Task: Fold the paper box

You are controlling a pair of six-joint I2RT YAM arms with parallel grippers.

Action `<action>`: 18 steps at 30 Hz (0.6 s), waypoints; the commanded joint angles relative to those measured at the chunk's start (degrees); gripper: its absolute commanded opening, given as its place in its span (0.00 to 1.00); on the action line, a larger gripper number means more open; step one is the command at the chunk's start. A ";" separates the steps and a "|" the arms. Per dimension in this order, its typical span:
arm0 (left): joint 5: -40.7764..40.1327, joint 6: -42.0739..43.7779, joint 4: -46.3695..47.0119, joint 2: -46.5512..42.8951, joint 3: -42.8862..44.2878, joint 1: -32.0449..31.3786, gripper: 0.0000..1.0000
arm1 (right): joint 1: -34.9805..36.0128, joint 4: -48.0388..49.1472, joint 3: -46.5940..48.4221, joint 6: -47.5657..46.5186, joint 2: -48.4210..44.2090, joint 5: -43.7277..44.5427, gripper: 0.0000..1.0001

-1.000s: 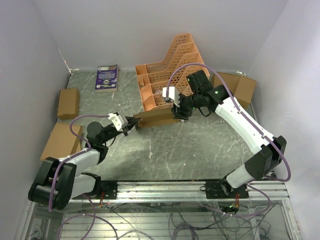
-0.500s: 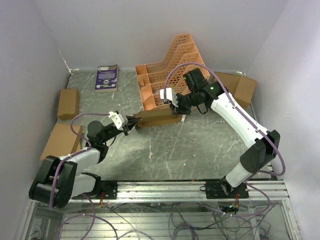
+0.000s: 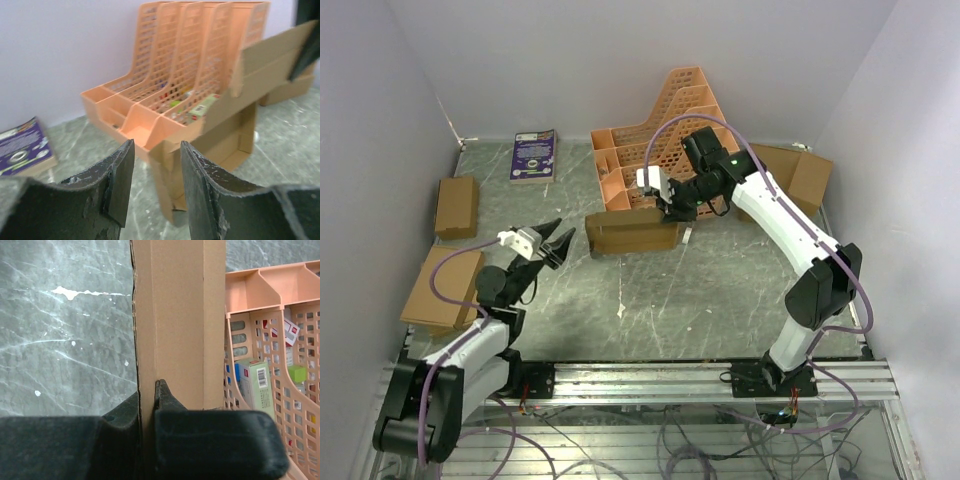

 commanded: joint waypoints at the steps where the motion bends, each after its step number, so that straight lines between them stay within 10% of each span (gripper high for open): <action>1: -10.81 -0.68 -8.25 -1.75 0.01 1.97 0.52 | -0.35 -5.19 1.20 -1.06 0.29 -1.94 0.00; 7: -3.52 -1.26 -4.52 10.15 5.71 2.93 0.52 | -0.35 -7.27 2.82 -1.09 0.33 -3.02 0.00; 18: -0.46 -6.87 -30.92 20.89 21.71 5.17 0.43 | -0.35 -7.18 3.07 -0.43 1.30 -2.68 0.00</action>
